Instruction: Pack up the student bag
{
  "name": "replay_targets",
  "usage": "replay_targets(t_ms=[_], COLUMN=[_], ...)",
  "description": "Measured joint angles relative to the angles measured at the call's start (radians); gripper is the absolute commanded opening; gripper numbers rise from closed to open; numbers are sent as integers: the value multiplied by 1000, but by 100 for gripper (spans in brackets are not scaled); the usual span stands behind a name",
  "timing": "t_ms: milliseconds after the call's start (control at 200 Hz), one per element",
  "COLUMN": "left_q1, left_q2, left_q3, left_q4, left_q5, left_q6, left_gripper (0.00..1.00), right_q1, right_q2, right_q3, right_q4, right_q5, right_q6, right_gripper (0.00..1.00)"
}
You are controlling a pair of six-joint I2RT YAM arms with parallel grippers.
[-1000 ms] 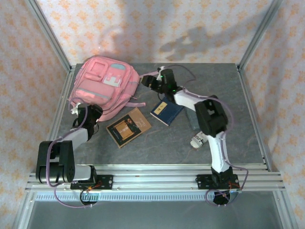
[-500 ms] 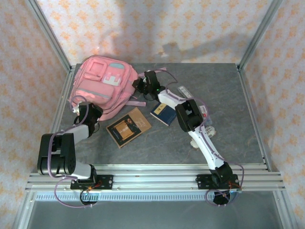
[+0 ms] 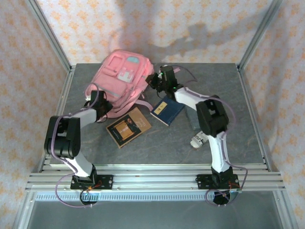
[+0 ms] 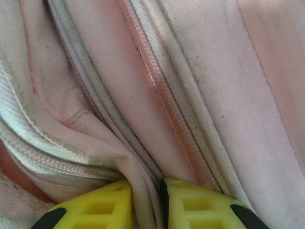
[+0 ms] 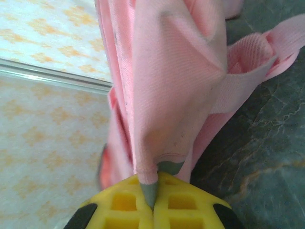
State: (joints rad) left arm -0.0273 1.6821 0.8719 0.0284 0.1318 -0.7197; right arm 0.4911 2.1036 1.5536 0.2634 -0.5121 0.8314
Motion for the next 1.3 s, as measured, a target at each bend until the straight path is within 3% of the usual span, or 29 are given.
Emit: replay_targets(t_ms=[340,516,711,961,1116,1301], left_q1=[-173,-230,-266,-380,-503,-600], left_q2=[314,353,116,-270,-302,-212], left_q3=[477,591,402,51,-71,-87], left_q4=[-179,-163,-59,188,295,385], left_q5=[24,18,60,166,175,174], left_q6=[87,151,194,195,195,195], left_gripper=[20,31,45,50,52,55], right_q1=[-71,-79,-77,-78,-78,-77], right_q2=[-476,-667,-735,-780,-787,-787], right_q3=[-449,-649,-781,-787,-787,-787], right_q4=[34,76,83,79,78,79], right_q5=[114,215,271,325,327,326], right_q6=[23,87,184,232,244,251], right_gripper=[0,0,0,0,0,0])
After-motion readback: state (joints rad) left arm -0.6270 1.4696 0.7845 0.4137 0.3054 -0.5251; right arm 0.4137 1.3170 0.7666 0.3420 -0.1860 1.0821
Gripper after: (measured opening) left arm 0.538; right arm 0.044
